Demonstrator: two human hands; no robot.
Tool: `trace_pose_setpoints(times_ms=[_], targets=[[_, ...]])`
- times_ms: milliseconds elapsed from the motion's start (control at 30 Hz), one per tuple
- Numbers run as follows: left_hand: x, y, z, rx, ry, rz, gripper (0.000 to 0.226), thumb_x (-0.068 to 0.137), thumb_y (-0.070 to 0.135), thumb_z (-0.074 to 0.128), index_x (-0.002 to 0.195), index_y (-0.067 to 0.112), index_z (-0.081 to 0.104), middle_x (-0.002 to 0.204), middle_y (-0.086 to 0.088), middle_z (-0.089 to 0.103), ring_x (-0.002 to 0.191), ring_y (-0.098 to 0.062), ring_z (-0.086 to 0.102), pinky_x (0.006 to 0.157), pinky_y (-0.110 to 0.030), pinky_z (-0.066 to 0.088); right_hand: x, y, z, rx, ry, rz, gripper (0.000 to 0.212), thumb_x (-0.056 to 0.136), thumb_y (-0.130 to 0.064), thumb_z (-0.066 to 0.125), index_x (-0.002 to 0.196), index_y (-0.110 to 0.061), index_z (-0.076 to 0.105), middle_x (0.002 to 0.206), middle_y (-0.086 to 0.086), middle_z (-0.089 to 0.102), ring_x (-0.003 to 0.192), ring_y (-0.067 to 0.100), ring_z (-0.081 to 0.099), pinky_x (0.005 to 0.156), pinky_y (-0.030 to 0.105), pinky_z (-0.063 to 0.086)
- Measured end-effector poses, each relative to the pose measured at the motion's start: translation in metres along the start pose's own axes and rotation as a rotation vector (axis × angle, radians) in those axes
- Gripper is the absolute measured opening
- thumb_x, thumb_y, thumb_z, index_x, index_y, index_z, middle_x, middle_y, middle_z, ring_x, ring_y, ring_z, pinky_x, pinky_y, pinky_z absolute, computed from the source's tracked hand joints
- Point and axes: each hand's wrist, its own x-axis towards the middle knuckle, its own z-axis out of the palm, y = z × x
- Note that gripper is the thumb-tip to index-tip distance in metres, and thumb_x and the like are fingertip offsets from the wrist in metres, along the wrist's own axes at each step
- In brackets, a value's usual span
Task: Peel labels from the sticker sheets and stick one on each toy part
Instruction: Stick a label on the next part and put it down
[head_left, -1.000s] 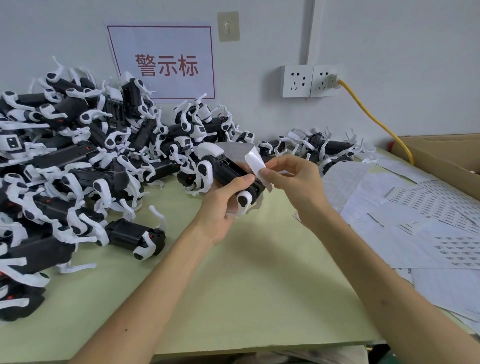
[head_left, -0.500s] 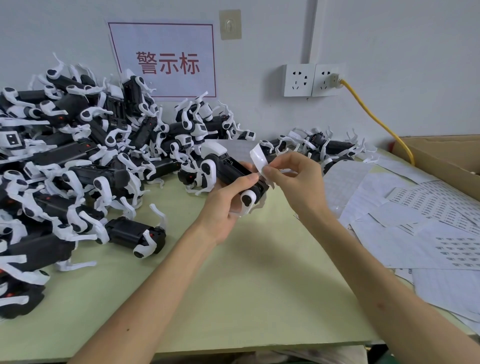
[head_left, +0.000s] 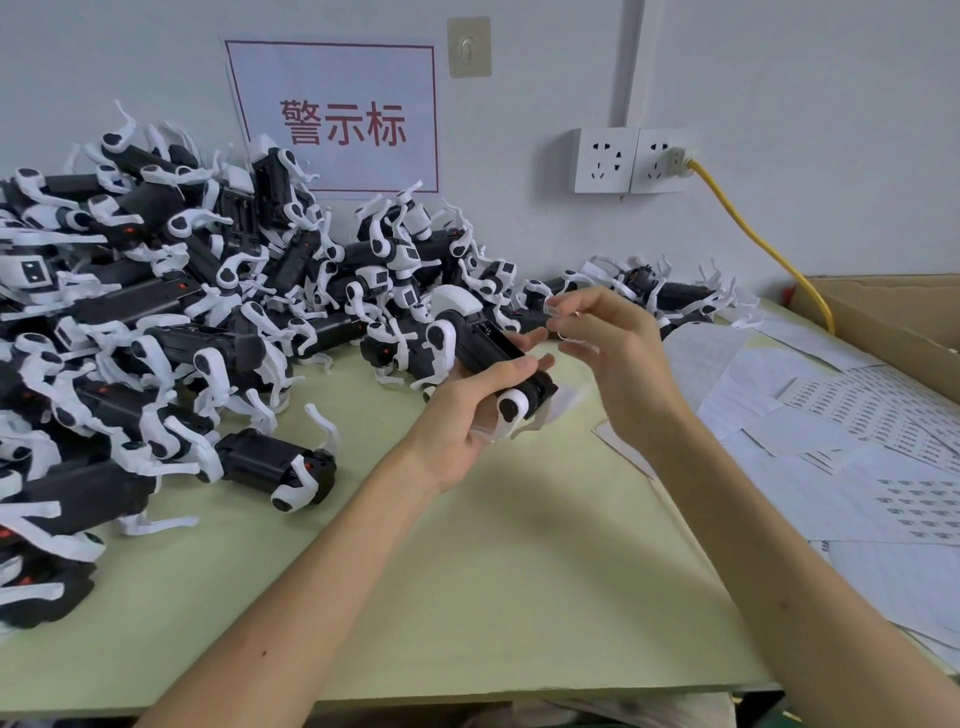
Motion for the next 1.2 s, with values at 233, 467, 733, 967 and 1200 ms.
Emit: trace_pose_setpoints(times_ms=[233,467,733,967,1200], targets=[[-0.003,0.013,-0.001,-0.027,-0.029,0.102,0.023,0.091,0.021,0.058,0.089,0.024,0.081,0.132,-0.005,0.070,0.132,-0.031,0.060,0.110,-0.041,0.045,0.001,-0.002,-0.001,0.214,0.027,0.192,0.020,0.082,-0.015,0.051,0.076,-0.021,0.070,0.089,-0.002,0.068,0.080,0.014,0.063,0.077,0.028,0.044],[0.000,0.014,-0.004,-0.113,-0.039,0.088,0.009,0.091,0.019,0.060,0.094,0.019,0.069,0.133,-0.014,0.068,0.128,-0.033,0.062,0.114,-0.046,0.042,-0.002,0.001,0.003,0.194,-0.007,0.233,0.013,0.085,-0.020,0.057,0.079,-0.019,0.069,0.091,-0.001,0.069,0.076,0.013,0.062,0.075,0.029,0.044],[-0.004,0.015,-0.003,-0.047,-0.095,0.106,0.020,0.091,0.029,0.063,0.091,0.025,0.083,0.123,-0.007,0.074,0.125,-0.026,0.064,0.112,-0.044,0.042,-0.002,-0.001,0.004,0.184,0.008,0.259,0.018,0.094,-0.014,0.053,0.082,-0.017,0.066,0.103,0.019,0.068,0.074,0.015,0.057,0.078,0.030,0.041],[-0.003,0.014,-0.004,-0.036,-0.048,0.113,0.025,0.094,0.023,0.057,0.087,0.026,0.081,0.118,-0.008,0.075,0.119,-0.028,0.068,0.100,-0.038,0.052,0.001,0.008,0.003,-0.159,0.168,0.170,0.017,0.091,-0.007,0.057,0.086,-0.015,0.072,0.090,0.000,0.074,0.069,0.012,0.061,0.072,0.025,0.046],[0.000,0.009,-0.004,0.113,0.019,0.112,0.015,0.077,0.032,0.076,0.092,0.030,0.075,0.125,-0.013,0.073,0.121,-0.038,0.066,0.087,-0.033,0.058,0.002,0.006,-0.005,-0.528,0.131,-0.258,0.018,0.089,-0.007,0.067,0.091,-0.023,0.076,0.090,-0.011,0.068,0.072,0.008,0.058,0.069,0.016,0.044]])
